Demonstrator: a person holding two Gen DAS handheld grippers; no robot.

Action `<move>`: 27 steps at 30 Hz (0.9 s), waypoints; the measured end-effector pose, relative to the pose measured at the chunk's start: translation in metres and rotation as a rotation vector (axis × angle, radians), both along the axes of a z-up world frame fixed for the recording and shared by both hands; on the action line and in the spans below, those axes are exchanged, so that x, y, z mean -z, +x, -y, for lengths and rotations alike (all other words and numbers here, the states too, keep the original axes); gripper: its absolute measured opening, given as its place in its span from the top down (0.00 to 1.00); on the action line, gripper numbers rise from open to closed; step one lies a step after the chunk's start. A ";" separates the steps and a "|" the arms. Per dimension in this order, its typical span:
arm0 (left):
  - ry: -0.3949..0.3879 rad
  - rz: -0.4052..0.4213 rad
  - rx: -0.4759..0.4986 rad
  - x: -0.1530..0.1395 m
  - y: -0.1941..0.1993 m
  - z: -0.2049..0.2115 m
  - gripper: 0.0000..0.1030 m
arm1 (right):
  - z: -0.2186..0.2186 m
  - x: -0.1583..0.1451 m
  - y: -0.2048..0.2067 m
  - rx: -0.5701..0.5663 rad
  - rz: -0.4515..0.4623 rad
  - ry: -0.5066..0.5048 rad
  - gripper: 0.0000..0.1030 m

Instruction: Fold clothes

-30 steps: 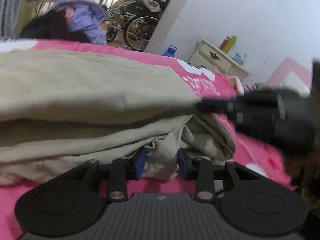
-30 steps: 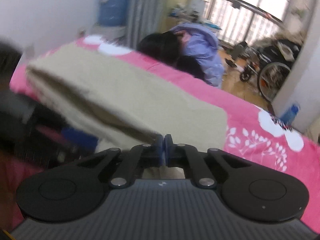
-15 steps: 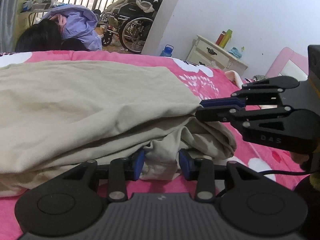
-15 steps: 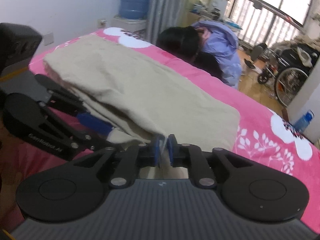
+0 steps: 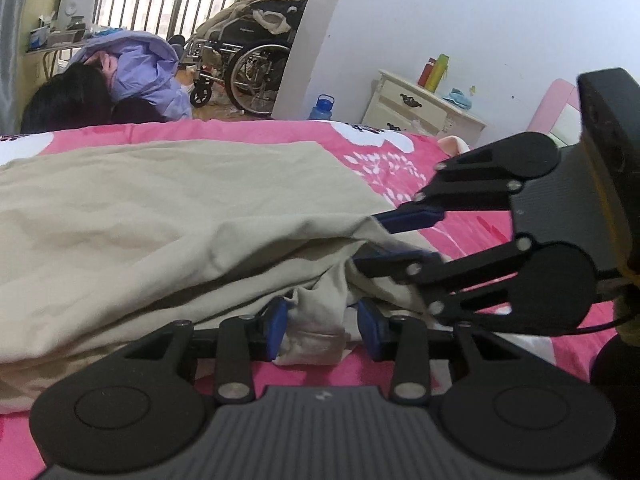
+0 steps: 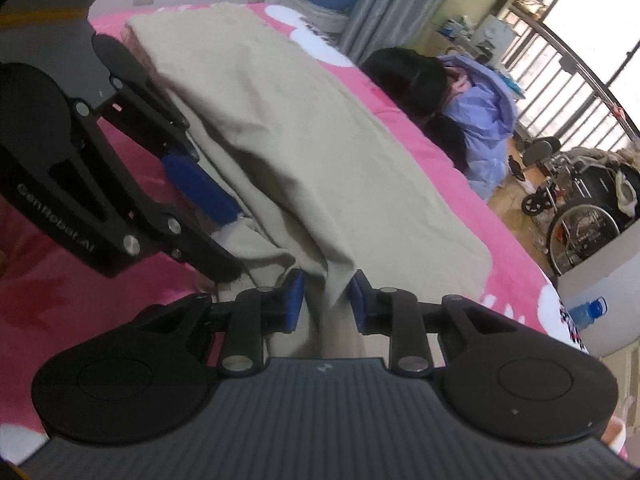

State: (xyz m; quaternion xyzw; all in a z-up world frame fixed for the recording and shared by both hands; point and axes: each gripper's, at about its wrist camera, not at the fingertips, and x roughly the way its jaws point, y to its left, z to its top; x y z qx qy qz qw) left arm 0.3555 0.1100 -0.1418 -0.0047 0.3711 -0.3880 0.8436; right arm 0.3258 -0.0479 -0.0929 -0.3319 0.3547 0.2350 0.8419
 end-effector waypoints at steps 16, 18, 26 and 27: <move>0.157 0.084 -0.003 0.002 -0.014 0.013 0.60 | 0.042 -0.039 -0.002 0.211 0.045 0.395 0.95; 0.213 0.128 -0.012 0.003 -0.020 0.023 0.61 | 0.044 -0.038 0.000 0.222 0.043 0.405 0.95; 0.301 0.301 0.086 -0.003 -0.063 0.016 0.91 | 0.051 -0.034 0.001 0.254 0.038 0.428 0.95; 0.304 0.308 0.111 -0.003 -0.066 0.011 0.92 | 0.052 -0.033 0.002 0.255 0.037 0.429 0.95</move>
